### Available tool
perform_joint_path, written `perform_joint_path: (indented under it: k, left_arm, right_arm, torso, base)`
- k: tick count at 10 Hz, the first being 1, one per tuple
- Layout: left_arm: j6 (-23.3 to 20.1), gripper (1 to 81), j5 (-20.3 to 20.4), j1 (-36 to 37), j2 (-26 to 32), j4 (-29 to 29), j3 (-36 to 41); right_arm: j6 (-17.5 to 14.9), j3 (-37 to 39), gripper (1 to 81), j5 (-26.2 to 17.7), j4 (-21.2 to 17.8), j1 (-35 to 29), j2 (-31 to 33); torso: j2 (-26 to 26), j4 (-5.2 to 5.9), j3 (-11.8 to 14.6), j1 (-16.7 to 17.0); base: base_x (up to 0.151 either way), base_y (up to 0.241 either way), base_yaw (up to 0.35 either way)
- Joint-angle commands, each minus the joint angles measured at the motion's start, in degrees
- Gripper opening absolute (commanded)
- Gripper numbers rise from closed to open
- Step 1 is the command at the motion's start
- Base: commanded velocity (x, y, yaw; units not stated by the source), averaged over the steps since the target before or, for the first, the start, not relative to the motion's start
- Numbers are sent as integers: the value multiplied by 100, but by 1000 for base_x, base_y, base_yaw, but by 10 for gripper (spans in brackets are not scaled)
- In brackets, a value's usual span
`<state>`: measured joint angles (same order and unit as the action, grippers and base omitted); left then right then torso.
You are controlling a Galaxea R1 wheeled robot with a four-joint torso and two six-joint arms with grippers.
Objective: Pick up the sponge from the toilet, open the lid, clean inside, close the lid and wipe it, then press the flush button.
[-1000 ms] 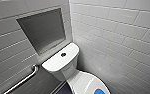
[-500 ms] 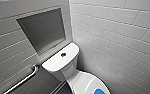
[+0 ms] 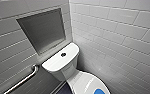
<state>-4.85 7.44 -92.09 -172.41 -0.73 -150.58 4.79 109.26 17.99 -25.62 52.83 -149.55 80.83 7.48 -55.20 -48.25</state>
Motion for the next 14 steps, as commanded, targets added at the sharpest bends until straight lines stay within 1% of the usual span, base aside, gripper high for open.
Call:
perform_joint_path:
  k: [1,5,7,11,14]
  left_arm:
    - [-33,811,-462,-148,22,-6,-24]
    - [-33,811,-462,-148,13,-6,-33]
    - [-33,811,-462,-148,13,-6,-42]
    - [-33,811,-498,-148,13,3,-68]
    - [-25,811,-559,-148,-4,3,-112]
  right_arm:
    - [13,-55,811,-411,102,-514,2]
    - [83,145,811,-445,-13,-673,-103]
    - [92,648,811,-657,-74,-620,-341]
    - [92,1175,811,-657,-30,-620,-657]
    - [83,1815,811,-657,74,-620,-1035]
  torso:
    - [0,0,0,0]
    - [0,0,0,0]
    - [0,0,0,0]
    - [2,-2,2,0]
    - [7,-11,5,7]
  base:
    - [0,0,0]
    - [0,0,0]
    - [0,0,0]
    - [0,0,0]
    - [0,0,0]
